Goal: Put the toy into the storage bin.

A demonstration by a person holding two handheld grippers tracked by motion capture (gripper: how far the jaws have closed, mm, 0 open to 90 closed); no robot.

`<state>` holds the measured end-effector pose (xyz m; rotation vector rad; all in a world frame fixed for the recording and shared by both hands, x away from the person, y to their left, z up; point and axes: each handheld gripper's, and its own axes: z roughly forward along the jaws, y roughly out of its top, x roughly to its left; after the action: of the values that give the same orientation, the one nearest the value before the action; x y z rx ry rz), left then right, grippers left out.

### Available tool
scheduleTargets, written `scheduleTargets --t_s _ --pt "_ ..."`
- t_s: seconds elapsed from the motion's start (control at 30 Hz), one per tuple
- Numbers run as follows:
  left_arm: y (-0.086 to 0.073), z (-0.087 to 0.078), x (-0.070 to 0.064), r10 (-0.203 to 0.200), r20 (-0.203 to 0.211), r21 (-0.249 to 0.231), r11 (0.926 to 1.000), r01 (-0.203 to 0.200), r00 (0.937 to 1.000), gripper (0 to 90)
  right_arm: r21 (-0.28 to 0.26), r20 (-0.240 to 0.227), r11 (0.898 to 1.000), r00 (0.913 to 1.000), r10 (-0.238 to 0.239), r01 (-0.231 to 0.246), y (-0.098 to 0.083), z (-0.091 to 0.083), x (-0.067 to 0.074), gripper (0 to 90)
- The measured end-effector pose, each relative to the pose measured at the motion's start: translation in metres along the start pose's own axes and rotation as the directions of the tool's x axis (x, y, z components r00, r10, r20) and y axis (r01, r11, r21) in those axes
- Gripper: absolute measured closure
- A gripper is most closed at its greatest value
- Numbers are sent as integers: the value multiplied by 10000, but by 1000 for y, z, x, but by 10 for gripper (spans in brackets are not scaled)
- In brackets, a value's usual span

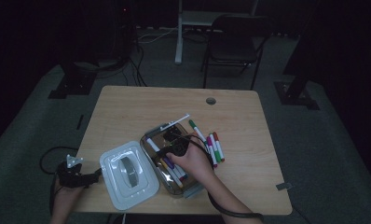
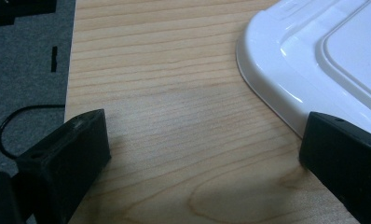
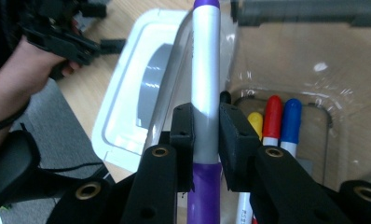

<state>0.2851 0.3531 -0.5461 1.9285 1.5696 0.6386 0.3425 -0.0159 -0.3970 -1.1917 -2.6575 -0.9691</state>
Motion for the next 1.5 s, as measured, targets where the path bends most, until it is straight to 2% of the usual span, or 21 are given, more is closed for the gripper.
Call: scheduleTargets --t_s 0.3,0.53,0.8,1.1,1.23,1.5 --pt "0 0 0 -4 -3 -18 10000 4 10000 22 724 -85 9973 9998 158 -152 -2 27 0 769" --pt "0 0 0 -23 4 -16 10000 23 10000 22 1349 80 9905 9997 248 -256 -3 45 -5 769" --pt "0 0 0 -25 9 -14 10000 25 10000 21 2209 333 9748 9992 241 -309 -6 67 -10 770" --pt "0 0 0 -15 4 -4 10000 15 10000 22 2676 746 9628 9971 181 -375 -6 79 -11 769" --pt "0 0 0 -16 9 -4 10000 16 10000 21 2998 994 9531 9950 118 -413 -6 83 -12 769" --pt "0 0 0 -9 9 -2 10000 9 10000 22 3417 925 9383 9955 222 -527 -6 89 -17 738"
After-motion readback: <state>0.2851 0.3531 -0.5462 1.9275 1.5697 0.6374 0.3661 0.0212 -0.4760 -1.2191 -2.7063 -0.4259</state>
